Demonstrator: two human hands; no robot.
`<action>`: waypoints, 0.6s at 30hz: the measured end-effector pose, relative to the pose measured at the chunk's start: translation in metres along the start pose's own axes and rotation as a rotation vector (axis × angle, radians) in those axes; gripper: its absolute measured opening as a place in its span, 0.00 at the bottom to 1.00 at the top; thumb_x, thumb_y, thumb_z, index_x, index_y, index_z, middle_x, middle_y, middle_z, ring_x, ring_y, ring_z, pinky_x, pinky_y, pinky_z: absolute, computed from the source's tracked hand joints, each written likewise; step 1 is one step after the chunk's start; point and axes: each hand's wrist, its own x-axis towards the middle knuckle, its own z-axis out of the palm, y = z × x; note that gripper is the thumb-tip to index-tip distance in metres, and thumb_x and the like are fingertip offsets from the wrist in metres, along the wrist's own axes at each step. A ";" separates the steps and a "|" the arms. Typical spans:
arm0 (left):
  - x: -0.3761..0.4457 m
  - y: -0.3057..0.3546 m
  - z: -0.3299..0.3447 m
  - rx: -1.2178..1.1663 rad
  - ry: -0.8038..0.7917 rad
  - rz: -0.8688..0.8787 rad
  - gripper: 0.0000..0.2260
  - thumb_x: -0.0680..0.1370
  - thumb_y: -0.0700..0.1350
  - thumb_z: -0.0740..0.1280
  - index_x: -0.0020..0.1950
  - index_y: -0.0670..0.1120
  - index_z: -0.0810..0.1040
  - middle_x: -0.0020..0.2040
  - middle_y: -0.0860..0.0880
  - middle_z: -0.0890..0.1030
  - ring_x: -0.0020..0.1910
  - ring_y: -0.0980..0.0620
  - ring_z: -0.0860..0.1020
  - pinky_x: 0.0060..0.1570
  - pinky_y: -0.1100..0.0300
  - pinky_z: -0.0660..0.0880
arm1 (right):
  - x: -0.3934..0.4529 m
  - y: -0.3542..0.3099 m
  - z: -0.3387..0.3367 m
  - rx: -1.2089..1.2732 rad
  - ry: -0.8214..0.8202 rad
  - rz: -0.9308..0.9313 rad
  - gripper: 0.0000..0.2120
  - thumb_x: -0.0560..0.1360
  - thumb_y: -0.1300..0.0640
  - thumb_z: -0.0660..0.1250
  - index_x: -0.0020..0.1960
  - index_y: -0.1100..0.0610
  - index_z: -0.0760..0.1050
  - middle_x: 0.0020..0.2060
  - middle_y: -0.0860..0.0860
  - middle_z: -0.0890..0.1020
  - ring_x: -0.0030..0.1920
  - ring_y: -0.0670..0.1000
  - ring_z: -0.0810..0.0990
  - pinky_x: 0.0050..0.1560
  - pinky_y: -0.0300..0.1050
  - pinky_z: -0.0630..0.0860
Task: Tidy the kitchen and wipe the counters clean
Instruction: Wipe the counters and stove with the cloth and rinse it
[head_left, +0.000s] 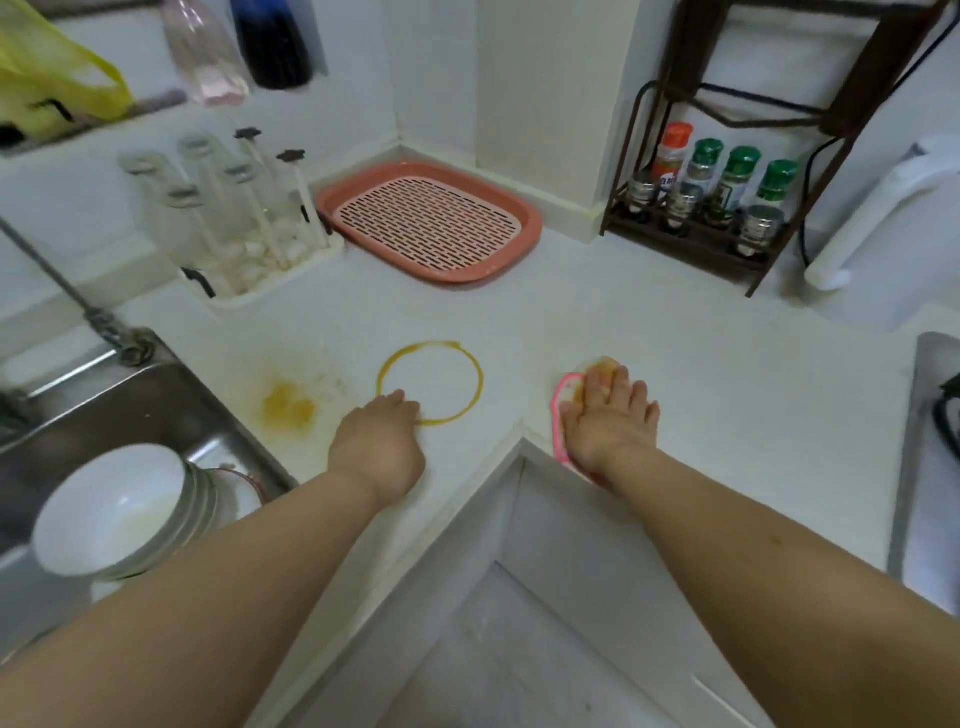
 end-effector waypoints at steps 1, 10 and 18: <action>0.002 -0.007 -0.001 0.023 0.015 -0.030 0.22 0.78 0.41 0.56 0.74 0.46 0.64 0.76 0.46 0.61 0.73 0.47 0.63 0.70 0.55 0.61 | 0.007 -0.013 0.001 0.004 0.000 0.012 0.30 0.80 0.43 0.43 0.78 0.51 0.39 0.77 0.55 0.37 0.76 0.60 0.38 0.75 0.58 0.38; 0.001 -0.060 -0.005 0.189 -0.109 -0.132 0.11 0.77 0.42 0.58 0.56 0.45 0.77 0.57 0.46 0.77 0.56 0.46 0.77 0.52 0.57 0.73 | -0.028 -0.019 0.014 -0.137 -0.043 -0.193 0.28 0.81 0.43 0.42 0.78 0.47 0.38 0.77 0.51 0.38 0.77 0.56 0.40 0.75 0.56 0.40; 0.007 -0.069 0.002 0.195 -0.059 -0.129 0.12 0.75 0.41 0.59 0.54 0.47 0.78 0.55 0.47 0.79 0.54 0.45 0.78 0.48 0.58 0.70 | 0.037 -0.084 0.009 -0.019 0.030 -0.054 0.30 0.81 0.43 0.44 0.78 0.51 0.40 0.77 0.55 0.39 0.76 0.61 0.40 0.75 0.58 0.40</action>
